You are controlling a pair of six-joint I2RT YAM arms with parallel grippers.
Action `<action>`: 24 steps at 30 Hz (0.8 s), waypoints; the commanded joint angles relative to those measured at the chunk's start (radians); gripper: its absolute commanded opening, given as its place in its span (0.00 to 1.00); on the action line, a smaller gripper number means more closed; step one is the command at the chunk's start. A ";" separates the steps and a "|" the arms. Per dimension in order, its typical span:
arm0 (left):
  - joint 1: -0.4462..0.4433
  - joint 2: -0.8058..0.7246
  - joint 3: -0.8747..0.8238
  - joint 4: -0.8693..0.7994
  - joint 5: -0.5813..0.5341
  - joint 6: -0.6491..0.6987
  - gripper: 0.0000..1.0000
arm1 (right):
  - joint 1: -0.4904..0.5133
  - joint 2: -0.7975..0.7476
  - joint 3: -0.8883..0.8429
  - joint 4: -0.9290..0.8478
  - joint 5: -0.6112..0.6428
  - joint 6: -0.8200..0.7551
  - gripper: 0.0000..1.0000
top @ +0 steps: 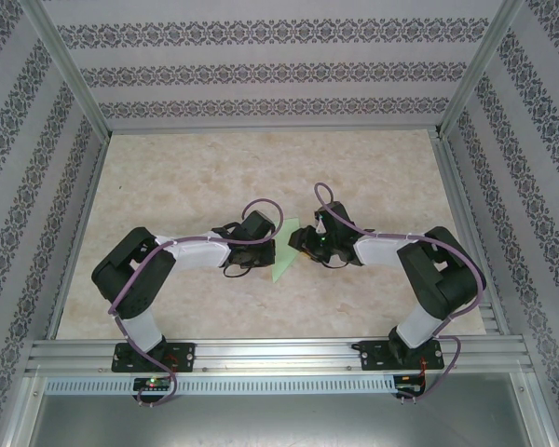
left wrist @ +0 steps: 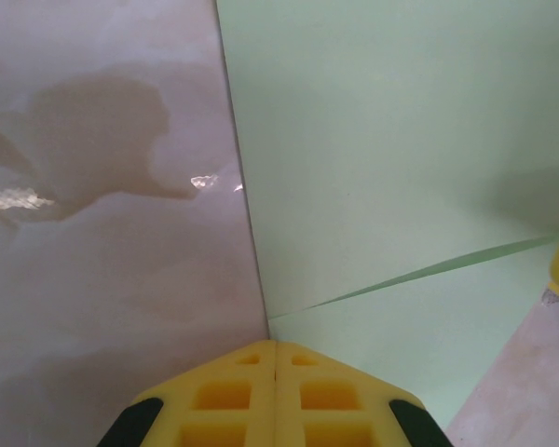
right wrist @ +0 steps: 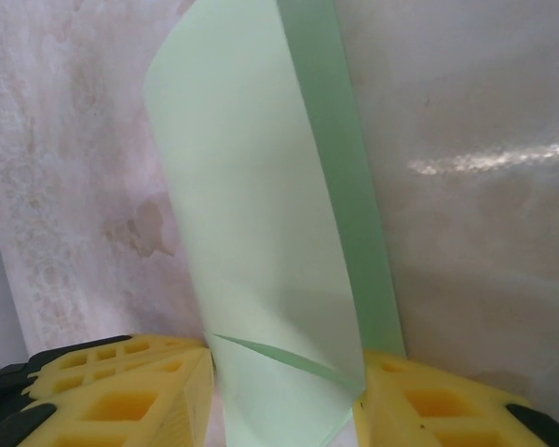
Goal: Fold a paper plane with a square sheet of paper (pick it up from the middle)
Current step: Fourth fold the wing at the center of the table.
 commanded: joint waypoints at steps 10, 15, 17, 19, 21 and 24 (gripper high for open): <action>0.026 -0.004 -0.007 -0.039 -0.004 0.005 0.02 | 0.017 0.073 -0.004 0.173 -0.128 0.019 0.24; 0.028 -0.024 0.004 -0.060 0.000 0.025 0.04 | 0.016 0.058 -0.012 0.139 -0.097 0.000 0.20; 0.029 -0.029 0.008 -0.063 0.006 0.033 0.06 | 0.015 0.046 -0.016 0.138 -0.087 -0.001 0.15; 0.030 -0.036 0.012 -0.065 0.015 0.042 0.07 | 0.016 0.032 -0.023 0.137 -0.075 0.000 0.05; 0.032 -0.056 0.016 -0.068 0.023 0.054 0.10 | 0.013 0.004 -0.034 0.126 -0.050 0.003 0.00; 0.035 -0.101 0.029 -0.092 0.024 0.077 0.16 | 0.013 -0.071 -0.044 0.083 0.007 0.003 0.00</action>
